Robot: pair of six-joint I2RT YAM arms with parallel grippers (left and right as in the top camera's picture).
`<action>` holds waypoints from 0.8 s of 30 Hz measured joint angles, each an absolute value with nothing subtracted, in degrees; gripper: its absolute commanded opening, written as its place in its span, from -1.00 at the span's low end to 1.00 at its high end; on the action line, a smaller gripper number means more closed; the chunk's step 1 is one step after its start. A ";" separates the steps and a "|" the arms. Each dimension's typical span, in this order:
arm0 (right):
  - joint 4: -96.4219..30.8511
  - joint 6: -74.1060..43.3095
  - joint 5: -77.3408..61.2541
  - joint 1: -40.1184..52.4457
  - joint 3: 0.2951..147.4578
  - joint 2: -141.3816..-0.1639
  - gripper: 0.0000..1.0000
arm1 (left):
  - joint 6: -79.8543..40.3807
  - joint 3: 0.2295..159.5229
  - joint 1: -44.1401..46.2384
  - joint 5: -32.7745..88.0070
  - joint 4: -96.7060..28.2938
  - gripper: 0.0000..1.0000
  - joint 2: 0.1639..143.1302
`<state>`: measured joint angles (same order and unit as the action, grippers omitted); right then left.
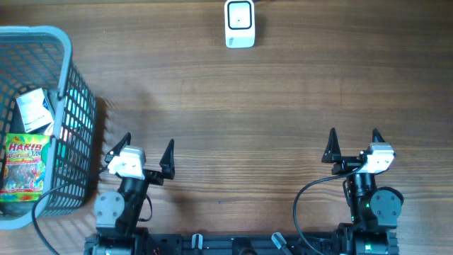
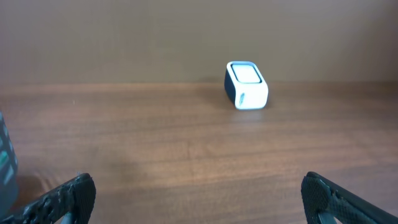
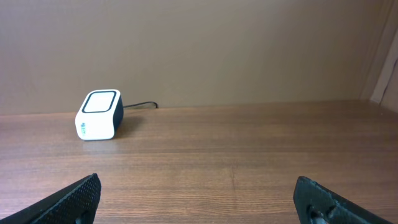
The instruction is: Scan the item barcode
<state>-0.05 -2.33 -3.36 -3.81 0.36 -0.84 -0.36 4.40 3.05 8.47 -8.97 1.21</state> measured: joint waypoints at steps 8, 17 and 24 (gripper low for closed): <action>-0.03 -2.33 -3.36 -3.84 0.36 -0.84 0.99 | -3.46 11.92 3.03 9.17 -9.13 1.00 8.71; -0.03 -2.33 -3.36 -3.81 0.36 -0.84 0.99 | -6.90 27.14 3.03 16.05 -12.95 1.00 21.85; -0.03 -2.33 -3.36 -3.81 0.36 -0.84 1.00 | -7.68 41.08 3.03 30.87 -24.49 1.00 34.35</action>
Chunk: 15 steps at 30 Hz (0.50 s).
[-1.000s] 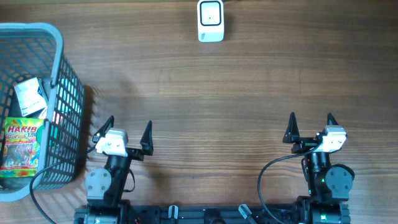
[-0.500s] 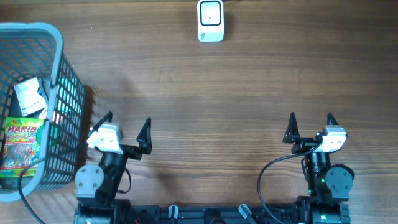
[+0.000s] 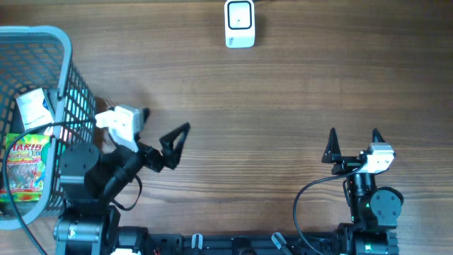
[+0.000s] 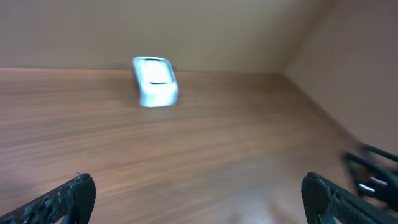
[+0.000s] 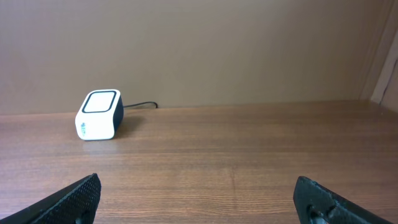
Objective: Scan the item barcode
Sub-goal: 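Reach the left gripper into the basket and grasp the green-lidded jar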
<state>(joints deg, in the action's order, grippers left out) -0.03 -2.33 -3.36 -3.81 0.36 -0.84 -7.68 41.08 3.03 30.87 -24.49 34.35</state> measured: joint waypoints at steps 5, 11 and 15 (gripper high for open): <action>-0.03 -2.33 -3.36 -3.81 0.36 -0.84 0.99 | -7.70 41.23 3.03 40.18 -24.29 1.00 35.20; -0.03 -2.33 -3.36 -3.81 0.36 -0.84 0.99 | -13.15 41.30 3.03 44.91 -17.08 1.00 35.55; -0.03 -2.33 -3.36 -3.81 0.36 -0.84 0.99 | -16.38 44.21 3.03 44.18 -16.88 1.00 39.42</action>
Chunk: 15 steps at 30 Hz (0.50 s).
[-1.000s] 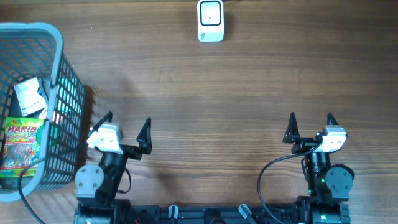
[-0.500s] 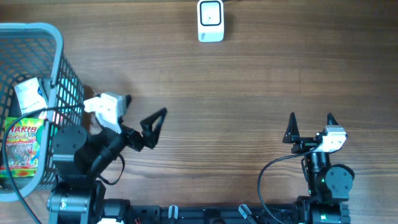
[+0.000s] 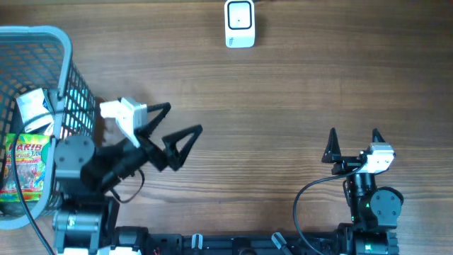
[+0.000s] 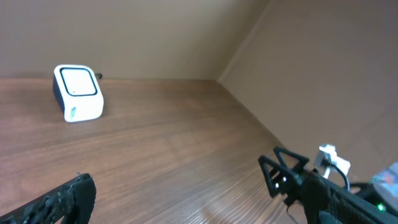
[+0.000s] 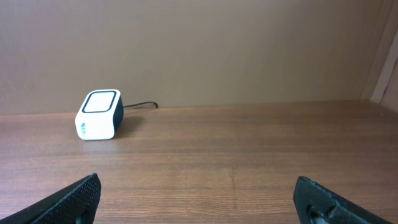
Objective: Scan the item barcode
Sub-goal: 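Reach the left gripper into the basket and grasp the green-lidded jar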
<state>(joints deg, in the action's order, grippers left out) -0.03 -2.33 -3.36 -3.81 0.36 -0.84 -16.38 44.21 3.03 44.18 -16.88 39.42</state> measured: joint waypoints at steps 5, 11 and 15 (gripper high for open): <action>-0.03 -2.33 -3.36 -3.81 0.36 -0.84 0.99 | -17.89 57.52 3.03 37.87 -24.80 1.00 50.92; -0.03 -2.33 -3.36 -3.84 0.36 -0.84 0.99 | -18.55 75.40 3.03 23.64 -35.09 1.00 63.81; -0.03 -2.33 -3.36 -3.81 0.36 -0.84 1.00 | -21.58 81.14 2.33 11.44 -36.49 1.00 66.61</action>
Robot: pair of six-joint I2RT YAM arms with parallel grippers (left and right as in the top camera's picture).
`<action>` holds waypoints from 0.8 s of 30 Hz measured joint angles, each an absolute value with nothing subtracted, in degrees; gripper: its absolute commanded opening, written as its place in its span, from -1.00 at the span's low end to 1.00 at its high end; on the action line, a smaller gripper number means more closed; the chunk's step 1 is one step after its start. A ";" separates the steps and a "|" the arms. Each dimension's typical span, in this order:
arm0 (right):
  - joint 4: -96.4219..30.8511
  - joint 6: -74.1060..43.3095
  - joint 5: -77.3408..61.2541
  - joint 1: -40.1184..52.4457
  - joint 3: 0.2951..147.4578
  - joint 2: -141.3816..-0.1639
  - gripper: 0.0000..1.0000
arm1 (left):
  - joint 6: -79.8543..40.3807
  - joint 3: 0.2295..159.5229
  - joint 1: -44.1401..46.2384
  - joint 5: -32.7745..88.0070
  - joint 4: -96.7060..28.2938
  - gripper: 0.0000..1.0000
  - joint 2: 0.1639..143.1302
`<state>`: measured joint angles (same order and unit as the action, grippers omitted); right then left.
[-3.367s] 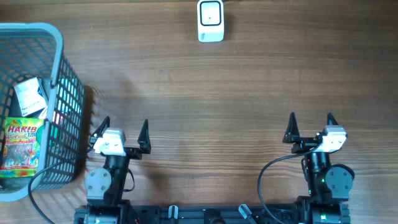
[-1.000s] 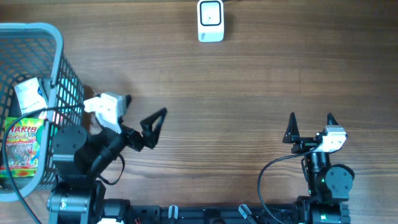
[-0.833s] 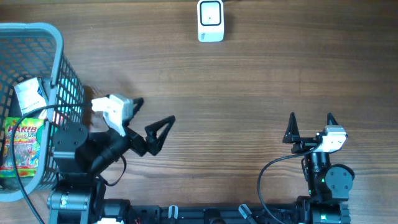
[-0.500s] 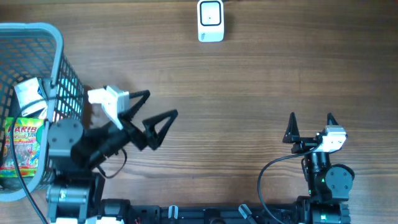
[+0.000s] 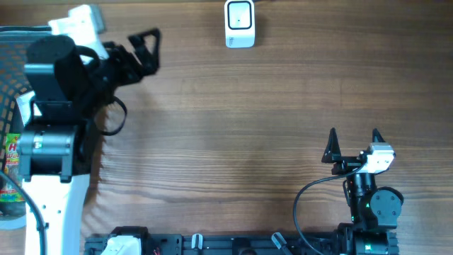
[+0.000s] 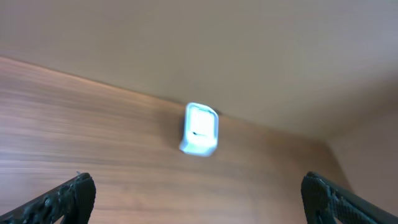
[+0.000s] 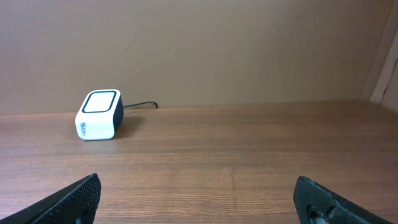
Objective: Scan the item barcode
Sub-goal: 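Reach the left gripper into the basket and grasp the green-lidded jar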
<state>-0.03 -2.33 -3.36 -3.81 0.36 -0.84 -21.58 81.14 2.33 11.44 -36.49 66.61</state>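
The white barcode scanner [image 5: 240, 23] stands at the table's far edge, also seen blurred as the scanner [image 6: 200, 129] and the scanner [image 7: 98, 114]. My left gripper [image 5: 138, 51] is raised high at the far left beside the grey basket [image 5: 18, 30], open and empty, its fingertips [image 6: 62, 199] wide apart. Most of the basket is hidden under the left arm; a strip of the Haribo bag [image 5: 10, 152] and a white packet [image 5: 25, 106] show inside. My right gripper [image 5: 352, 145] rests open and empty at the near right, fingertips [image 7: 74, 198] spread.
The scanner's black cable [image 7: 140, 106] runs off behind it toward the back wall. The wooden table [image 5: 269, 127] stretches between the two arms. The left arm's white body [image 5: 53, 205] covers the near left side.
My left arm has risen and swung from near the basket's right side to the far left, now pointing at the scanner. The right arm has not moved.
Both grippers first rested open at the table's near edge. The left arm then lifted and turned rightward, its camera sweeping past the scanner to the right arm. Now it stands high over the basket's far corner, still open and empty. The right arm stayed put.
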 measured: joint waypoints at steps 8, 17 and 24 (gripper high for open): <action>-0.05 -2.33 -3.36 -3.81 0.36 -0.84 0.99 | -33.36 82.04 -15.64 -1.91 -41.52 1.00 66.74; -0.03 -2.33 -3.36 -3.81 0.36 -0.84 0.99 | -36.77 82.06 -36.80 0.97 -52.42 1.00 66.78; -0.03 -2.33 -3.36 -3.81 0.36 -0.84 0.99 | -37.26 81.30 -42.46 -1.96 -60.12 1.00 68.31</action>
